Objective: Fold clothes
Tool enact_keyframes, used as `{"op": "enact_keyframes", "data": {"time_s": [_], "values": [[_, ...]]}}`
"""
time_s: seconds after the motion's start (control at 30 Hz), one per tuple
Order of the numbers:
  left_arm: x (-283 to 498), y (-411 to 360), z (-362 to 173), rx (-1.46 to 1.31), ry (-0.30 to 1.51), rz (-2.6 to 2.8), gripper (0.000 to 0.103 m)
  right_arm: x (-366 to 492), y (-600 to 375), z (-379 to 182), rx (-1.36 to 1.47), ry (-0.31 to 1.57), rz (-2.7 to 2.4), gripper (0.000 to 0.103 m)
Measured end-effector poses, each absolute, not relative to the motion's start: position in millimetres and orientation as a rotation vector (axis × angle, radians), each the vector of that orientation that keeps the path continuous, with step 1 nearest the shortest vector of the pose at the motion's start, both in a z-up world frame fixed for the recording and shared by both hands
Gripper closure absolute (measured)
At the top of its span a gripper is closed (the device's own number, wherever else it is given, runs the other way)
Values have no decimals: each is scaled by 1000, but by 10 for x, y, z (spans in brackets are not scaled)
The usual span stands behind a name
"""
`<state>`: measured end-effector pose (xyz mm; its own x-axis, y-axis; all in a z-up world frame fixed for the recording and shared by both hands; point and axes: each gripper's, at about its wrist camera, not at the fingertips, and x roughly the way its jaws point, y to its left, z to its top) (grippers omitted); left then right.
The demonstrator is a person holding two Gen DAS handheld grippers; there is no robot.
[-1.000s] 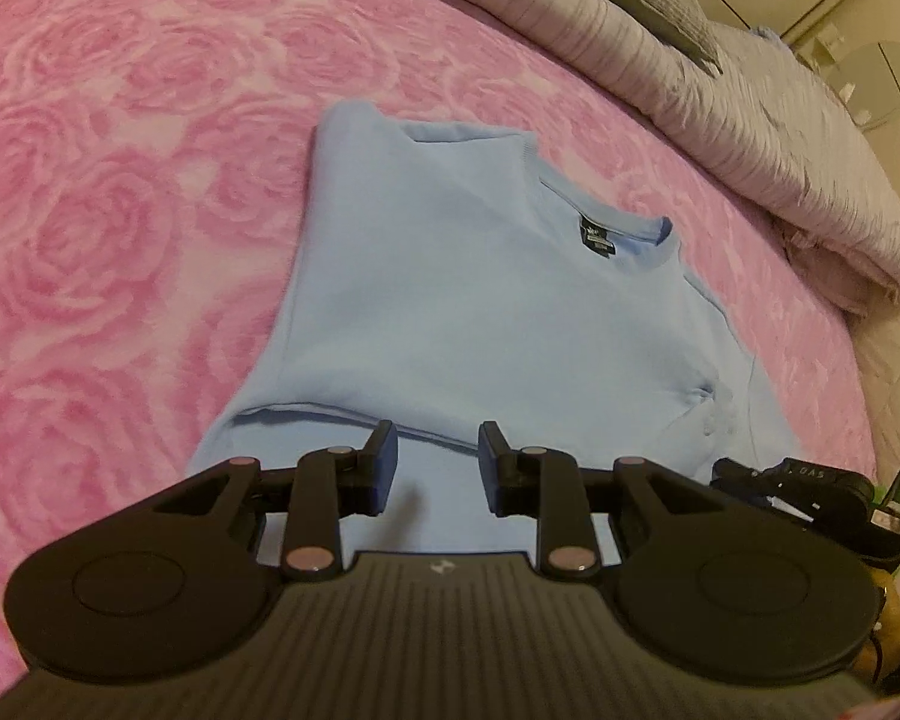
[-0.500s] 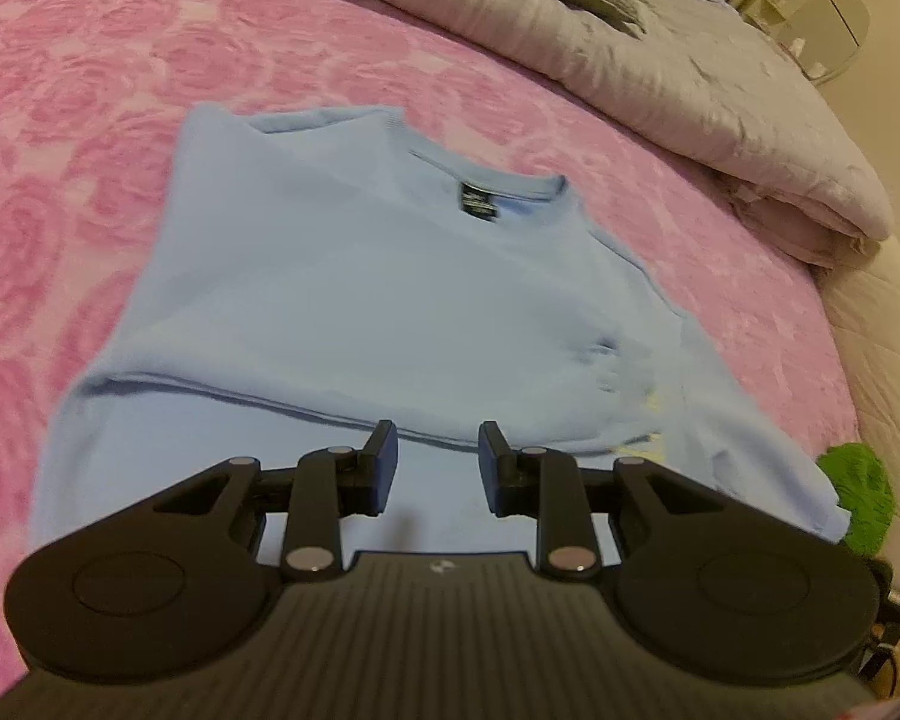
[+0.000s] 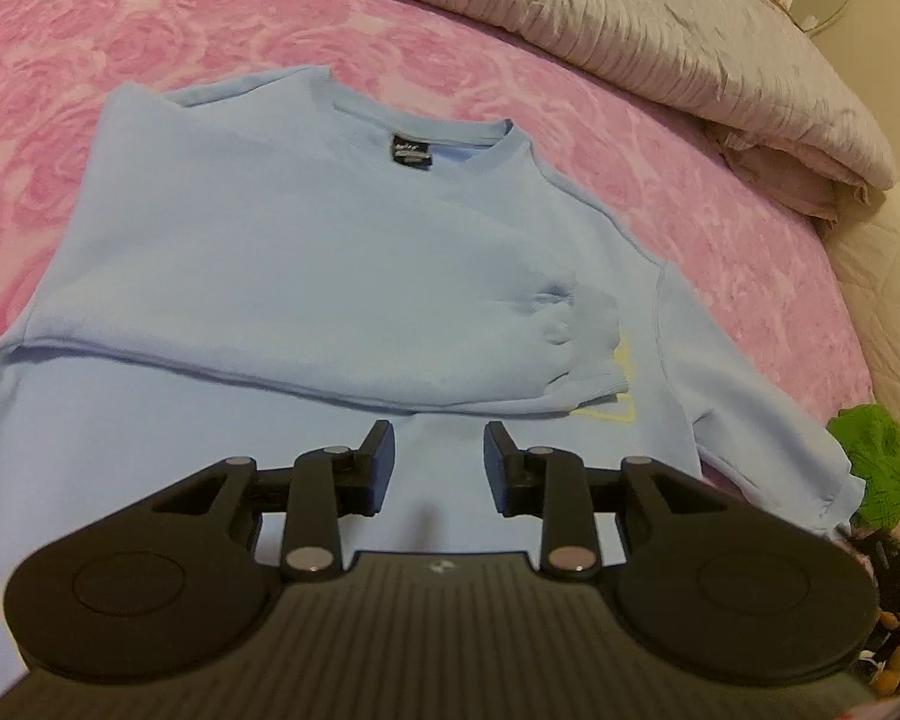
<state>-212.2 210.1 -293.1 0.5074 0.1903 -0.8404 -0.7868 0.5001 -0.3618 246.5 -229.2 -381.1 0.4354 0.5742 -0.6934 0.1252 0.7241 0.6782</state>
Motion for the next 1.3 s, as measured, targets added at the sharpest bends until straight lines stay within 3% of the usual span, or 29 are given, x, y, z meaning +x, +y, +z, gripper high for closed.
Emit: {"op": "enact_keyframes", "data": {"time_s": [0.03, 0.37, 0.4, 0.47, 0.57, 0.8, 0.93, 1.0, 1.13, 1.3], "values": [[-2099, 2098, -2925, -837, 831, 679, 75, 2453, -2289, -3787, 744, 1097, 324, 33], [-2070, 2027, -2961, -836, 848, 686, 75, 2599, -2188, -3849, 721, 1078, 321, 35], [-2082, 2042, -2961, -839, 848, 691, 75, 2610, -2167, -3867, 703, 1081, 323, 41], [-2150, 2090, -2932, -847, 839, 705, 75, 2659, -2082, -3827, 606, 1104, 323, 89], [-2261, 2164, -2883, -860, 823, 727, 75, 2634, -1843, -3585, 423, 1085, 340, 94], [-2592, 2241, -2787, -900, 794, 786, 75, 1622, -605, -2471, 6, 796, 809, 94], [-2771, 2256, -2761, -930, 781, 813, 75, 699, 158, -2441, -143, 845, 1172, 93], [-2821, 2228, -2804, -959, 782, 810, 75, 293, 454, -2669, -284, 955, 1272, 85], [-2866, 2152, -2920, -1016, 787, 783, 73, -180, 573, -3035, -532, 1072, 1294, 45], [-2642, 2032, -3148, -1103, 776, 684, 71, 170, 157, -3069, -508, 1106, 1209, 44]]}}
